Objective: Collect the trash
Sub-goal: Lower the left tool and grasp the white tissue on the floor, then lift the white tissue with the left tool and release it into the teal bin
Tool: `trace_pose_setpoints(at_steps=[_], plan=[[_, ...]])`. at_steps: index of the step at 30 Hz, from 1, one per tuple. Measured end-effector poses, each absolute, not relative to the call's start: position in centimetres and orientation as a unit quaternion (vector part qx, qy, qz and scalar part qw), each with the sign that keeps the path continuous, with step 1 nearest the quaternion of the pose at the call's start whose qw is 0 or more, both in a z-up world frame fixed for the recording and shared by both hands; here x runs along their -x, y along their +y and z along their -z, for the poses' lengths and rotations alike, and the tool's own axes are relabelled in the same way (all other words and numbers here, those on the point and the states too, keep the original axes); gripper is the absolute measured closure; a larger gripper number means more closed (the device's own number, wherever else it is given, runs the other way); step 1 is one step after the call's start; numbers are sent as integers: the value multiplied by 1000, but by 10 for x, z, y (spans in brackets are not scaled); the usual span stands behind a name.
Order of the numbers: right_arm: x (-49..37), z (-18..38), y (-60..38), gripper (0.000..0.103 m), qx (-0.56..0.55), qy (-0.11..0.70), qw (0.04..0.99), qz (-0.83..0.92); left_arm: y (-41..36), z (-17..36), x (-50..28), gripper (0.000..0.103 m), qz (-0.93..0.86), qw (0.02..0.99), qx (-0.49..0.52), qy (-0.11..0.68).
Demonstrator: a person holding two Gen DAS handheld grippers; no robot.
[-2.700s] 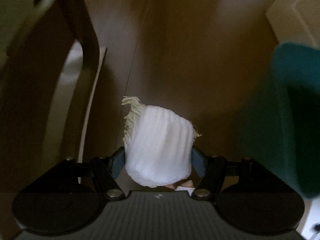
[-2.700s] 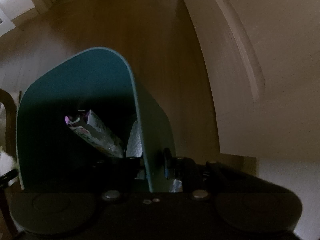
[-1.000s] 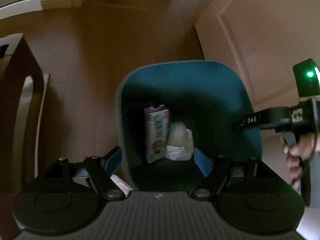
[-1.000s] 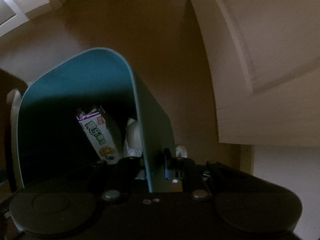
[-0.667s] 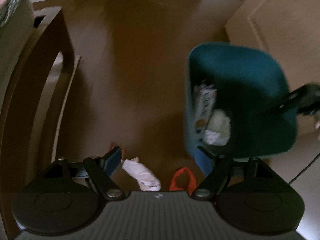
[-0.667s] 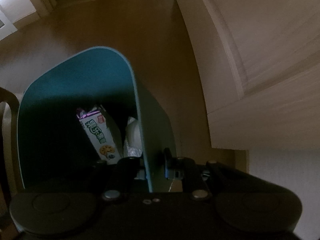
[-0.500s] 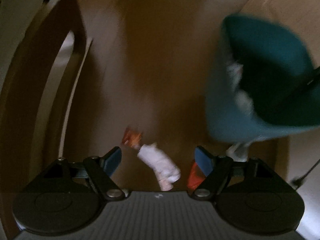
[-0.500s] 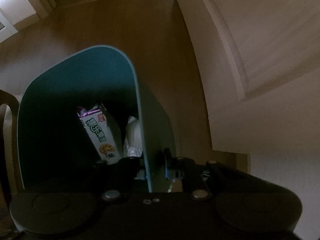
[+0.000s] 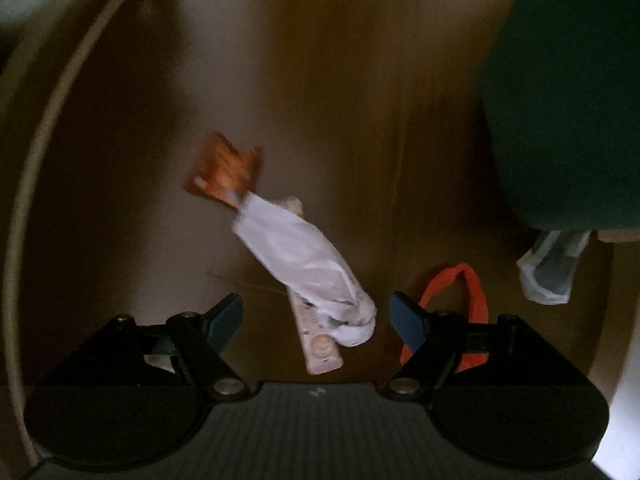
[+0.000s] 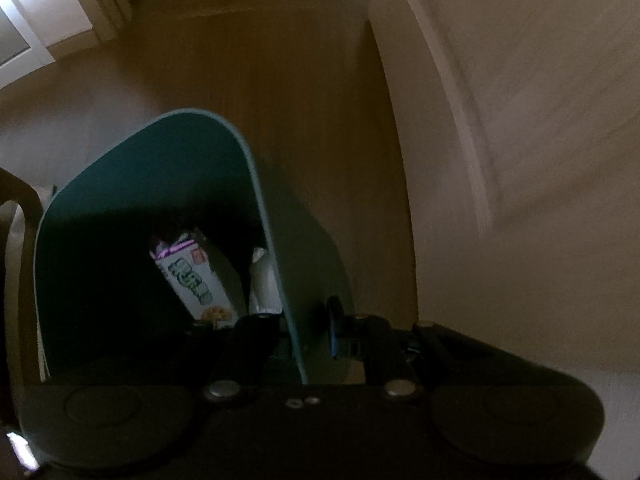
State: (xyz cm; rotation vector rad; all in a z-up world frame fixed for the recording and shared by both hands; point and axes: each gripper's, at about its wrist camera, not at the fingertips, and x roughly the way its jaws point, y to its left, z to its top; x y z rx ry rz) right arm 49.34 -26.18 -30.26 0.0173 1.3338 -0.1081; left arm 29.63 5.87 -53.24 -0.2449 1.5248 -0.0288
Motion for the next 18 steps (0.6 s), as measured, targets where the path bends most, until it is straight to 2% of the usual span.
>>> trace_pose_setpoints(at_steps=[4,9,10,11,12,13,15,17,18], plan=[[-488,307,-259,90,7,620,783,46,40,566,-289,23,7,705,130,697],[-485,313,-262,90,3,632,774,46,35,580,-286,24,-26,698,138,702],[-485,313,-263,90,-2,634,772,48,36,581,-286,29,-30,698,138,702],[-486,312,-262,90,-4,636,771,47,37,582,-286,40,-34,696,138,704],[-485,311,-261,90,-2,636,770,44,38,584,-287,47,-35,693,145,706],[-487,311,-261,90,-3,637,770,44,40,585,-287,57,-33,690,152,707],[-486,310,-259,89,-4,638,769,39,40,585,-289,62,-31,692,151,705],[-490,308,-261,89,-6,637,770,37,40,583,-290,80,-23,693,151,705],[-490,308,-261,89,-6,636,770,36,41,581,-290,82,-21,691,157,705]])
